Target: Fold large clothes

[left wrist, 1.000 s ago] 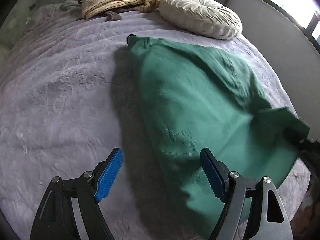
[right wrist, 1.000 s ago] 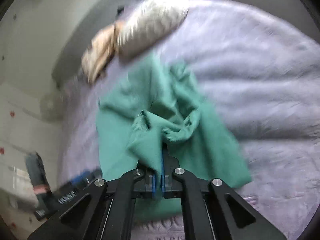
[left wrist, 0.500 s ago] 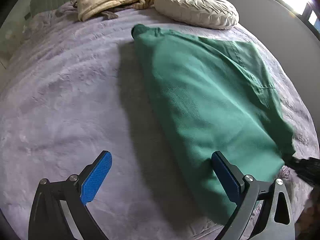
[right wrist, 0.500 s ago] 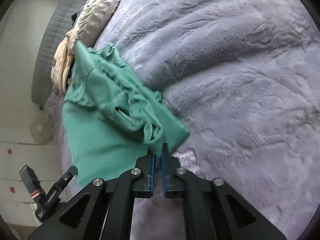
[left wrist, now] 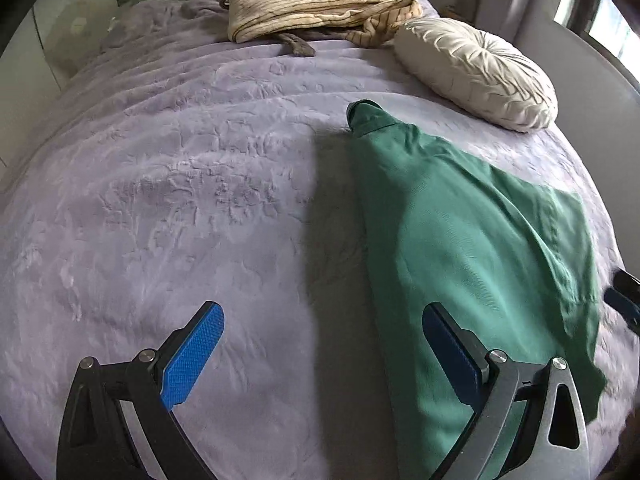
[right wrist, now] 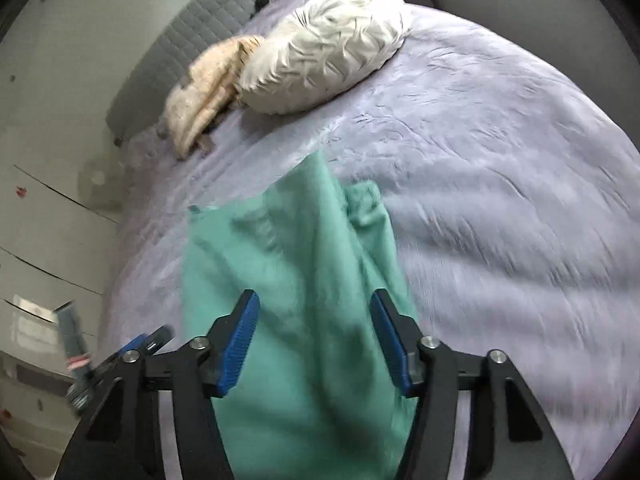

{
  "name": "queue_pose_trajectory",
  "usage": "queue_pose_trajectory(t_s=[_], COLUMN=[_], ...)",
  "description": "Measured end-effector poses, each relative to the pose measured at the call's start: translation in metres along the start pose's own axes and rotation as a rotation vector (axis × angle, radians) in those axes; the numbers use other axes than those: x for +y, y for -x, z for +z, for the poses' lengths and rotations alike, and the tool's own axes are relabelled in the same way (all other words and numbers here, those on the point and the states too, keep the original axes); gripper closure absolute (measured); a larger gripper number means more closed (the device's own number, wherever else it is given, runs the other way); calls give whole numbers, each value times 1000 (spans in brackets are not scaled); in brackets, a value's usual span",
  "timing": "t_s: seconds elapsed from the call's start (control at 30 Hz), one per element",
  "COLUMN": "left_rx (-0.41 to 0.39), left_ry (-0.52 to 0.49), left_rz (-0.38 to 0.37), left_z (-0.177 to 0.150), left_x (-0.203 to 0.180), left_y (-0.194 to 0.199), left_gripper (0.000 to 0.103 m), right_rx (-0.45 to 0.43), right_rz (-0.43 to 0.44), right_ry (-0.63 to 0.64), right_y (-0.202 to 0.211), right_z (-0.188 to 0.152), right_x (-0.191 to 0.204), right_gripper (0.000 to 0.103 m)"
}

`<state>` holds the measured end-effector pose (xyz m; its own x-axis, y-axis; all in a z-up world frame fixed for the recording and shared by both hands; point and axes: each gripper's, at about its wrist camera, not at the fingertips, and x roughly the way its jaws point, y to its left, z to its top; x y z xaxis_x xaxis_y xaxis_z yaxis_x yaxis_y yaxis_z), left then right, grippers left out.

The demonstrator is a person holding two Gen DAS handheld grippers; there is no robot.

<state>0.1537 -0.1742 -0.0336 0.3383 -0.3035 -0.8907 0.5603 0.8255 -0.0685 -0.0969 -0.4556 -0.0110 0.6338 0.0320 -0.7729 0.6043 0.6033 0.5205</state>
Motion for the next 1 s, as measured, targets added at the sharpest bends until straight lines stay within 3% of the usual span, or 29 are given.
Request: queue_pose_trajectory(t_s=[0.03, 0.13, 0.17, 0.33, 0.47, 0.57, 0.67, 0.83, 0.93, 1.0], left_rx=[3, 6, 10, 39, 65, 66, 44, 95, 149, 159], left_ry=[4, 7, 1, -8, 9, -23, -56, -96, -117, -108], left_rz=[-4, -22, -24, -46, -47, -44, -77, -128, -122, -124], left_z=[1, 0, -1, -5, -4, -6, -19, -60, -83, -94], left_x=[-1, -9, -12, -29, -28, -28, -25, -26, -31, -30], left_y=[-2, -5, -8, -31, -30, -12, 14, 34, 28, 24], left_gripper=[3, 3, 3, 3, 3, 3, 3, 3, 3, 3], right_rx=[14, 60, 66, 122, 140, 133, 103, 94, 158, 189], right_rz=[-14, -40, -52, -148, -121, -118, -54, 72, 78, 29], right_ry=[14, 49, 61, 75, 29, 37, 57, 119, 165, 189], right_y=[-12, -39, -42, -68, -76, -61, -26, 28, 33, 28], right_z=[8, 23, 24, 24, 23, 24, 16, -20, -51, -66], right_x=[-1, -4, -5, -27, -39, -34, -24, -6, 1, -3], right_gripper=[45, 90, 92, 94, 94, 93, 92, 92, 92, 92])
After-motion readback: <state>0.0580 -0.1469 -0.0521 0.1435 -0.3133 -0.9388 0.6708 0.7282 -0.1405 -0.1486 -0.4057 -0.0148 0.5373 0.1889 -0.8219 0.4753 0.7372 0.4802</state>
